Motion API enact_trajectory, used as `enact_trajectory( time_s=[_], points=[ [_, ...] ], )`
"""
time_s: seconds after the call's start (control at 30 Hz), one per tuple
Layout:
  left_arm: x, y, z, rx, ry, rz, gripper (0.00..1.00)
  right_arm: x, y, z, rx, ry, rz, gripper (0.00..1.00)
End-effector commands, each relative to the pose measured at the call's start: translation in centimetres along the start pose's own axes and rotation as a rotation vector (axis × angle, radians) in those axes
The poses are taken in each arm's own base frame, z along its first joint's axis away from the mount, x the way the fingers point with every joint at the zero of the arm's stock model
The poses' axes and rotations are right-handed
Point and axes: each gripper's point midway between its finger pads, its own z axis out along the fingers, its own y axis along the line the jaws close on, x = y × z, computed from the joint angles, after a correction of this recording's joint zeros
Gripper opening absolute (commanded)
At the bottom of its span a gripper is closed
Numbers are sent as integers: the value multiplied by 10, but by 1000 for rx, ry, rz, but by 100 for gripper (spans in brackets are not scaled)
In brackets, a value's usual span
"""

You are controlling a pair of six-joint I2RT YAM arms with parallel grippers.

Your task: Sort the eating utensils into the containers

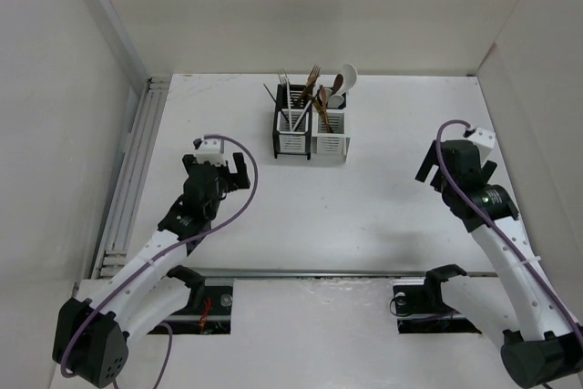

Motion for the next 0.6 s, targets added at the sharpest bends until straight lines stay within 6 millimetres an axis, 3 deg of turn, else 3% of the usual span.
enact_trajectory(
  time_s=[0.0,0.57],
  points=[
    [0,10,-6,-71,-35,-24,92,3,-12,-11,35,4,79,100],
    [-8,2,-15,-30,-86,-29,93,-4,-19,-28,18,-30,155,100]
  ],
)
